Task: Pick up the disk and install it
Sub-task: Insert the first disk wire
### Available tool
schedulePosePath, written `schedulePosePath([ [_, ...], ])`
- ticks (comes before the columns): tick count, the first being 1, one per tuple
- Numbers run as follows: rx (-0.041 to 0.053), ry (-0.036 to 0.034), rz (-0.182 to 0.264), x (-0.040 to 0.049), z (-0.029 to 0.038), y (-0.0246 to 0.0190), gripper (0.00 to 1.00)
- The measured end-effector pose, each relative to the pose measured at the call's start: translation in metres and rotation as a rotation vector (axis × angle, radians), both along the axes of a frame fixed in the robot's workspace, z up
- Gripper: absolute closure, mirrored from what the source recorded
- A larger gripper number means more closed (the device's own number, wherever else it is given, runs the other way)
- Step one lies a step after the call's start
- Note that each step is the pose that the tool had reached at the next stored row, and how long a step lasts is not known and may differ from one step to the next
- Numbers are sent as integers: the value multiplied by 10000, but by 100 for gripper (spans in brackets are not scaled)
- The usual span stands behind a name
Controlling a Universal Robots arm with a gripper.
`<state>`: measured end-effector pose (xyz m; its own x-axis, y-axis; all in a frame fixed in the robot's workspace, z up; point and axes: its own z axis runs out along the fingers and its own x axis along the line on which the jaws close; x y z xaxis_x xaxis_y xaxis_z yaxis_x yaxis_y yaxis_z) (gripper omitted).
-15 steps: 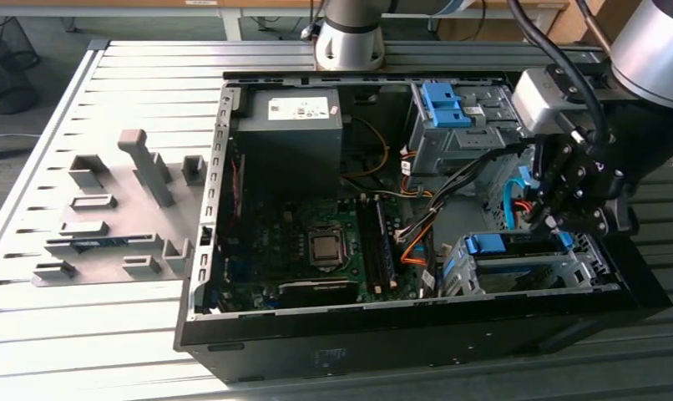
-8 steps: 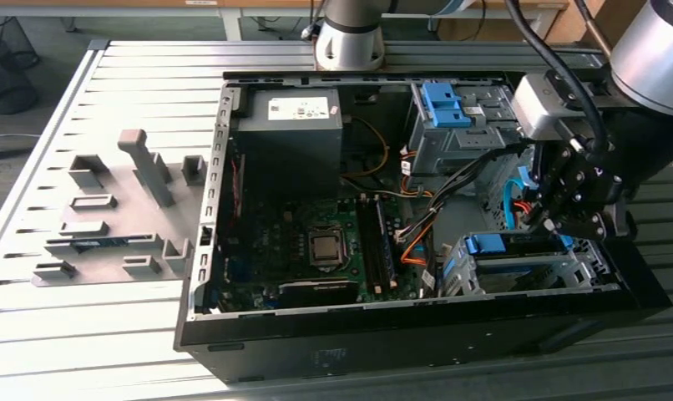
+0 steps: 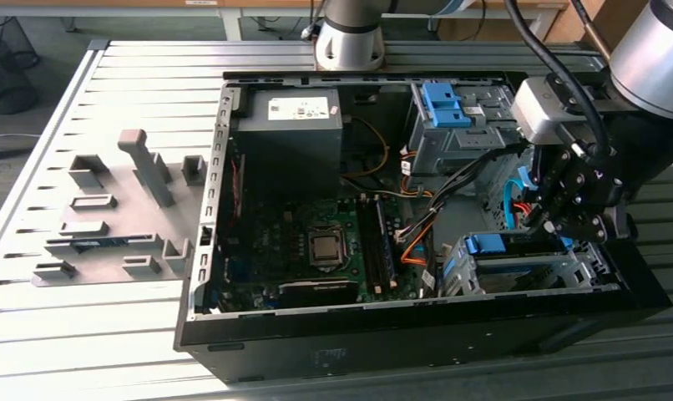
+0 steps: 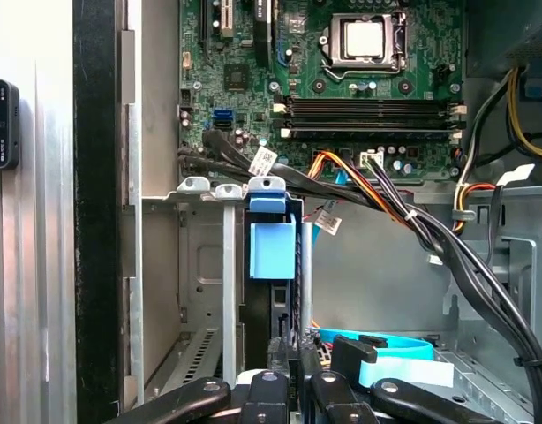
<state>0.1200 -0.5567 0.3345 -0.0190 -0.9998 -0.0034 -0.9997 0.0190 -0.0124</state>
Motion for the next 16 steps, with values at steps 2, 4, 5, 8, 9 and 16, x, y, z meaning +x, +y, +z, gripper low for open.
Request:
schedulePosePath([
  [2, 0, 0, -1, 0, -1, -1, 84],
  [4, -1, 0, -6, 0, -2, -5, 84],
  [5, 0, 0, -7, 0, -2, -8, 84],
  [8, 0, 0, -8, 0, -2, -11, 84],
  [9, 0, 0, -8, -1, -2, -11, 84],
  [16, 0, 0, -9, -6, 5, -14, 84],
])
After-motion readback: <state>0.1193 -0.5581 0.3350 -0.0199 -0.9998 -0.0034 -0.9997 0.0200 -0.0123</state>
